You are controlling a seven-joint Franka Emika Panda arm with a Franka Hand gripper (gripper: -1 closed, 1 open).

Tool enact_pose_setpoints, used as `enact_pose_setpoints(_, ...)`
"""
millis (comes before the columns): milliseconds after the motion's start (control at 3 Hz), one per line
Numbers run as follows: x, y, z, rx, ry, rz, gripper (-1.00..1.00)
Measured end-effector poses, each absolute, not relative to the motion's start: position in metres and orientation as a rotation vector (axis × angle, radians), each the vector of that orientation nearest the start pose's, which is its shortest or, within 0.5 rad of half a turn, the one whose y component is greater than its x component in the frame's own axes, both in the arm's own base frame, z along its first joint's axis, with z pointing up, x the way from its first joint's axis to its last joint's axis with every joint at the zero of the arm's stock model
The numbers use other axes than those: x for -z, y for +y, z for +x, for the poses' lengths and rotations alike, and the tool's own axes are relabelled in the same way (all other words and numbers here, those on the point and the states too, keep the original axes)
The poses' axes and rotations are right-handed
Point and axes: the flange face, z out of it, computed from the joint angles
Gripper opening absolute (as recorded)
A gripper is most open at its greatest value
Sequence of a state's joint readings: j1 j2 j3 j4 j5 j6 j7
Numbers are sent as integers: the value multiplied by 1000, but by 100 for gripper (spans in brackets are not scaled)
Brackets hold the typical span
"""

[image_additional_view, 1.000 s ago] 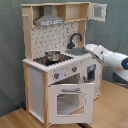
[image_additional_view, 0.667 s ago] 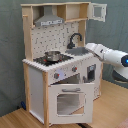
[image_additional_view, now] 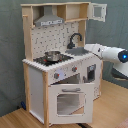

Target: Play with the kitchen

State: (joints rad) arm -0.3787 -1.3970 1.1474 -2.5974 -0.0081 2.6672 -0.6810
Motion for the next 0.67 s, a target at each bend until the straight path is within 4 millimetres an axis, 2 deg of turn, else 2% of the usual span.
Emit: enact_pose_setpoints(667, -493, 328, 262, -554, 1361, 1321, 100)
